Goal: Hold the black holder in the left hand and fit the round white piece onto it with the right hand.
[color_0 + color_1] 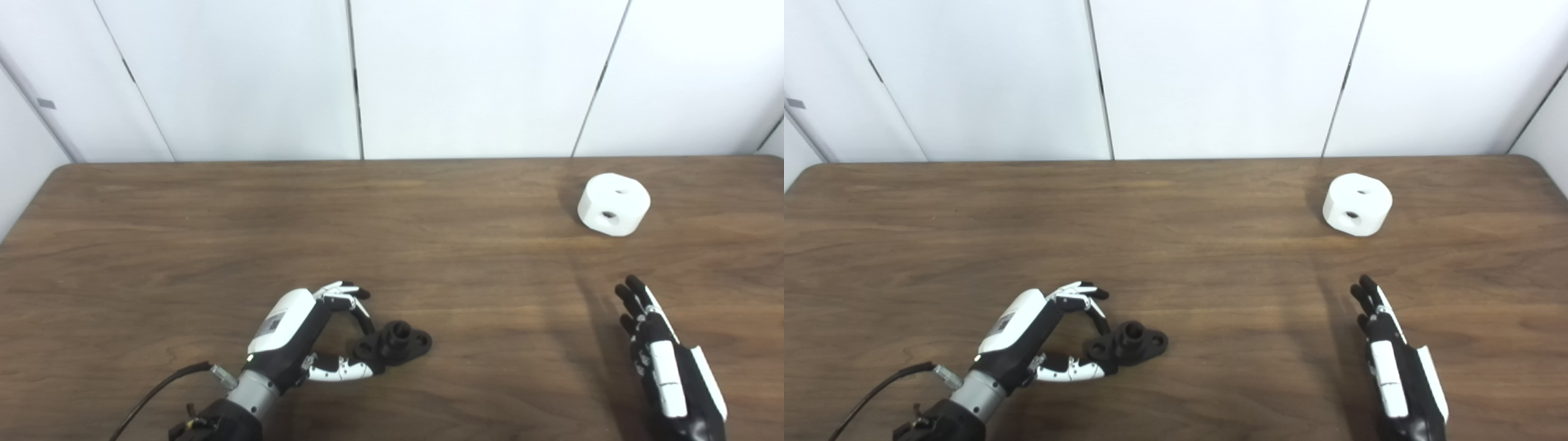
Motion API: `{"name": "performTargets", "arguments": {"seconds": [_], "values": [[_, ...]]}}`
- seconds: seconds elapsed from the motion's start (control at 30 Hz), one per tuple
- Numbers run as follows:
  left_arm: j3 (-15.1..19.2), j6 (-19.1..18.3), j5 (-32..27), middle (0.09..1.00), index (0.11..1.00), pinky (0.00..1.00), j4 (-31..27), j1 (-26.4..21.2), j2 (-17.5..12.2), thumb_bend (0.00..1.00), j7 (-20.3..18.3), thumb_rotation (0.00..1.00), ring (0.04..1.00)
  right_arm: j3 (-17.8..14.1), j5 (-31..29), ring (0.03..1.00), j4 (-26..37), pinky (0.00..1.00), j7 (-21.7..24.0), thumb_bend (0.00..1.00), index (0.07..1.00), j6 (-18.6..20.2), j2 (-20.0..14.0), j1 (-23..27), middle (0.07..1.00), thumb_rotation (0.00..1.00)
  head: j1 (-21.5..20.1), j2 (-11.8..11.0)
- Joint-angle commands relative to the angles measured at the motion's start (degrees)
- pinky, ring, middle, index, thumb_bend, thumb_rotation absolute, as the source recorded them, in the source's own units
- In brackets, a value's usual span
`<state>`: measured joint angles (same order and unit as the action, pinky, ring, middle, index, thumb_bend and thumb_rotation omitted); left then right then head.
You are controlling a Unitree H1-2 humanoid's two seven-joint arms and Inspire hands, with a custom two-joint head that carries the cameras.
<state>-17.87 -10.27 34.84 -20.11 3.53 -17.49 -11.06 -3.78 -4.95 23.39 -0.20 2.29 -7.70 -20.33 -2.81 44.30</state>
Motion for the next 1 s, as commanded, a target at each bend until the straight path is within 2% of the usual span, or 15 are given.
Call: {"name": "performTargets", "arguments": {"seconds": [0.0,0.23,0.5,0.83,0.87,0.97], "values": [[-0.15,-0.86,3.15,0.808,0.487,0.87,2.39,1.0,-1.5,0.52,-0.44,0.05,0.897,-0.06,-0.14,0.997,2.43,1.0,-0.02,0.57,0.95,-0.63,1.18,0.02,0.944,0.97,0.03,0.12],[-0.76,1.62,12.14,0.775,0.487,0.86,3.78,1.3,-1.37,0.52,2.62,0.05,0.864,-0.03,-0.51,0.997,2.49,1.0,0.27,0.56,0.955,-1.07,0.89,0.04,0.946,0.97,0.22,0.37],[-0.85,2.35,16.76,0.784,0.487,0.88,3.79,1.23,-1.19,0.52,2.67,0.05,0.867,-0.21,-0.81,0.992,2.31,1.0,0.34,0.56,0.951,-1.37,0.77,0.18,0.941,0.97,0.31,0.52],[0.01,2.61,15.98,0.78,0.487,0.86,3.82,1.41,-0.3,0.52,2.4,0.05,0.862,-0.33,-1.19,0.997,2.73,1.0,0.46,0.58,0.951,-0.53,0.56,0.14,0.945,0.97,-0.15,0.58],[0.13,2.73,15.75,0.78,0.487,0.86,3.94,1.38,-0.3,0.52,2.37,0.05,0.862,-0.45,-1.24,0.999,3.3,1.0,0.3,0.58,0.952,0.15,0.56,0.29,0.946,0.97,-1.32,0.45],[0.46,3.21,15.28,0.78,0.487,0.86,4.37,1.28,-0.36,0.52,2.38,0.05,0.86,-1.04,-0.35,1.0,5.01,1.0,-0.73,0.54,0.945,2.47,0.75,1.2,0.944,0.86,-2.54,0.21]]}}
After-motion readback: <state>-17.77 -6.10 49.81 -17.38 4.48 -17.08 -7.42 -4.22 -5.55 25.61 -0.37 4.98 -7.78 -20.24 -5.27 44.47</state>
